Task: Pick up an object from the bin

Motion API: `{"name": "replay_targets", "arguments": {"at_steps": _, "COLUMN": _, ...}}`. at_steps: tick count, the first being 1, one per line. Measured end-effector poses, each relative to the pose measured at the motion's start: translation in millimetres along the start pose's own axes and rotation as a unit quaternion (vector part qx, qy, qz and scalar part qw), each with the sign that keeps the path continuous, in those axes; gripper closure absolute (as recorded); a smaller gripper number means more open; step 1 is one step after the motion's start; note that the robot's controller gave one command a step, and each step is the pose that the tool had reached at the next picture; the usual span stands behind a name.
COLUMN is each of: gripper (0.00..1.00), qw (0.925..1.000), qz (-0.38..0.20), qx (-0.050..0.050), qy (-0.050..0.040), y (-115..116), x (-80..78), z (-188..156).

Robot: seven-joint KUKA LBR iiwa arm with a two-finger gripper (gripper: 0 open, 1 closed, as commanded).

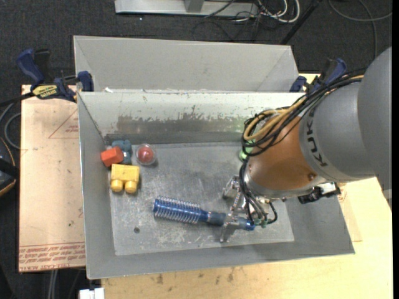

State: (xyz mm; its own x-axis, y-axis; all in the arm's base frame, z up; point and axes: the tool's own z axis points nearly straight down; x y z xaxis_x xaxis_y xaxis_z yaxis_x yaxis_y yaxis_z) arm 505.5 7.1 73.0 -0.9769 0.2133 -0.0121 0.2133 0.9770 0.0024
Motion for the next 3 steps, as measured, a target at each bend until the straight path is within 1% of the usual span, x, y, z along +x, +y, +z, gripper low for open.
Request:
{"name": "replay_targets", "arguments": {"at_steps": 1, "gripper": 1.00, "qw": 1.0000, "qz": 0.002, "qx": -0.001, "qy": -0.0018, "y": -1.1, "x": -2.8, "z": -3.1}}
{"name": "replay_targets", "arguments": {"at_steps": 2, "gripper": 1.00, "qw": 1.0000, "qz": 0.004, "qx": 0.000, "qy": 0.0020, "y": -8.2, "x": -16.0, "z": -105.8}}
{"name": "replay_targets", "arguments": {"at_steps": 3, "gripper": 1.00, "qw": 0.9998, "qz": 0.021, "qx": 0.000, "qy": 0.0012, "y": -0.2, "x": -19.4, "z": -229.4}}
